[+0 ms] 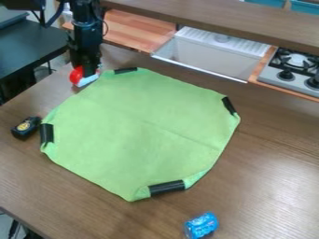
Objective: Put the nigirizushi on the bottom left edge of the towel
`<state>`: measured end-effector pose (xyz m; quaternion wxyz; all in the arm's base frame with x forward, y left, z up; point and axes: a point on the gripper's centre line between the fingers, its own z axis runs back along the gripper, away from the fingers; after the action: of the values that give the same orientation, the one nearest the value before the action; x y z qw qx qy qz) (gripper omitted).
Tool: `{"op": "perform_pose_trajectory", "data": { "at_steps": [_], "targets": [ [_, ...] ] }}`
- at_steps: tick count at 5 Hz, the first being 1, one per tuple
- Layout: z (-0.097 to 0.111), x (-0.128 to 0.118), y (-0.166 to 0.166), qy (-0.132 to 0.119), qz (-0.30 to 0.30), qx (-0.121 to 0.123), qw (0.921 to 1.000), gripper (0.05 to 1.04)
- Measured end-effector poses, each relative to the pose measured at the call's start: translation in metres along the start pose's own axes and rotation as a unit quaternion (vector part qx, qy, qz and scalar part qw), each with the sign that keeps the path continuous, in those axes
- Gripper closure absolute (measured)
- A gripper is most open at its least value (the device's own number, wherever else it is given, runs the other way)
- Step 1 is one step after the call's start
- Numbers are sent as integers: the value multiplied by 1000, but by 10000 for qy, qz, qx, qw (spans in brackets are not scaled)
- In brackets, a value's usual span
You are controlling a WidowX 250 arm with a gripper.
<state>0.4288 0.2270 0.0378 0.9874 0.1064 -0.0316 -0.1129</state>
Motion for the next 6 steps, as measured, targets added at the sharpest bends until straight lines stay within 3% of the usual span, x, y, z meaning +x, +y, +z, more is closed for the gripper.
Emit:
{"op": "perform_pose_trajectory", "data": {
  "at_steps": [1, 2, 3, 4, 5, 6],
  "targets": [
    [1, -4, -3, 36, -34, 47, 10000, 567],
    [17, -12, -12, -28, -109, 155, 9998, 568],
    [53, -15, -31, -395, -326, 246, 9984, 567],
    [74, -27, -54, -632, -771, 286, 9946, 568],
    [74, -46, -75, -505, -841, 267, 9948, 567],
    [67, -62, -83, -141, -364, 69, 9992, 568]
  ]
}}
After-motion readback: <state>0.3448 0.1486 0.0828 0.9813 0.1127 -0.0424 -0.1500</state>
